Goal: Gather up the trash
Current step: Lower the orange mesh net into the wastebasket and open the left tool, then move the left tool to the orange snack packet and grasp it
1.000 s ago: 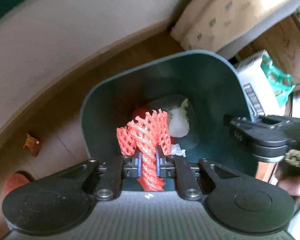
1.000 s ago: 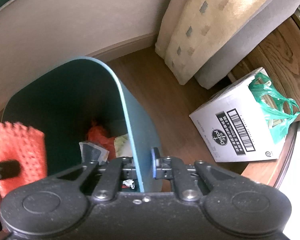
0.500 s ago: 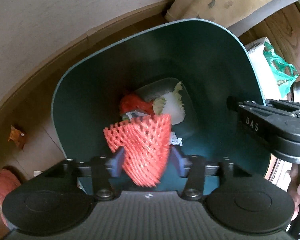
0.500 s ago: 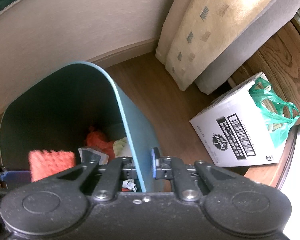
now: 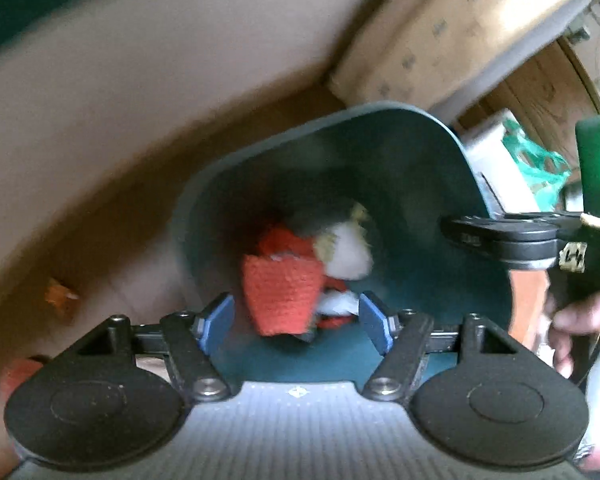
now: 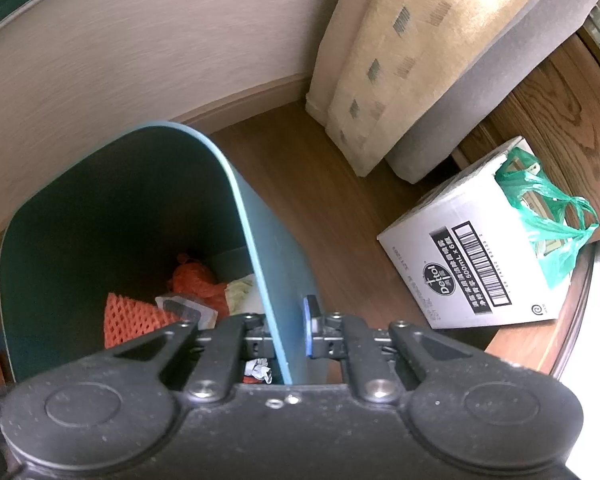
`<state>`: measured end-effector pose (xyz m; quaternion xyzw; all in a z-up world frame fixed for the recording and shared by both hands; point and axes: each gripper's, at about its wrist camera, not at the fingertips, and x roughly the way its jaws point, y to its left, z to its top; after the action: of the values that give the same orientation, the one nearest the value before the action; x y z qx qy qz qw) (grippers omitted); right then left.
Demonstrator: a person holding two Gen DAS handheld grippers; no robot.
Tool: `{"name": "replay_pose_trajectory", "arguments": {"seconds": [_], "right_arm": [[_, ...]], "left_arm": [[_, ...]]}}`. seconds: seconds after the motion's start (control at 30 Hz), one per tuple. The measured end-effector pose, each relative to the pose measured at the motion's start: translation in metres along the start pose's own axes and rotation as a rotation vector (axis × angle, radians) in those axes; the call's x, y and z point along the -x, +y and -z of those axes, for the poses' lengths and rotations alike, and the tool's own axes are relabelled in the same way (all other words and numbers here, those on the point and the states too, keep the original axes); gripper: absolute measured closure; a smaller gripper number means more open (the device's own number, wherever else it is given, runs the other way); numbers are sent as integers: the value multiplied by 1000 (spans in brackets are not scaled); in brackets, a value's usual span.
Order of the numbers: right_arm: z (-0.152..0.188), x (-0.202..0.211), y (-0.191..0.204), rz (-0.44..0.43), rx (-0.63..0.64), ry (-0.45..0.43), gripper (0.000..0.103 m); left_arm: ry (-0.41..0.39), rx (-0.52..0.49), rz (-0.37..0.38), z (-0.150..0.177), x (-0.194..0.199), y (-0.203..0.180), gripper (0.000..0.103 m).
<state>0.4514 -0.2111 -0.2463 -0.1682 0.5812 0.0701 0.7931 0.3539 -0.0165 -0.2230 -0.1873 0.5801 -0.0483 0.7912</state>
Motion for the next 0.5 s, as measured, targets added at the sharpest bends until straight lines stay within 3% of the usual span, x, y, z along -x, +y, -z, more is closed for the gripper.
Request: {"name": "replay_pose_trajectory", "arguments": {"seconds": [0.17, 0.3, 0.37, 0.5], "right_arm": [[-1, -2, -3, -6, -8, 12, 93], [1, -3, -5, -17, 23, 19, 93], [2, -2, -1, -20, 100, 26, 94], [4, -3, 6, -38, 328, 68, 93]], "left_arm": [[-46, 64, -122, 18, 22, 50, 35], [-21, 162, -228, 30, 17, 101, 35], [-10, 183, -289, 35, 9, 124, 35], [45, 211, -336, 44, -17, 162, 35]]}}
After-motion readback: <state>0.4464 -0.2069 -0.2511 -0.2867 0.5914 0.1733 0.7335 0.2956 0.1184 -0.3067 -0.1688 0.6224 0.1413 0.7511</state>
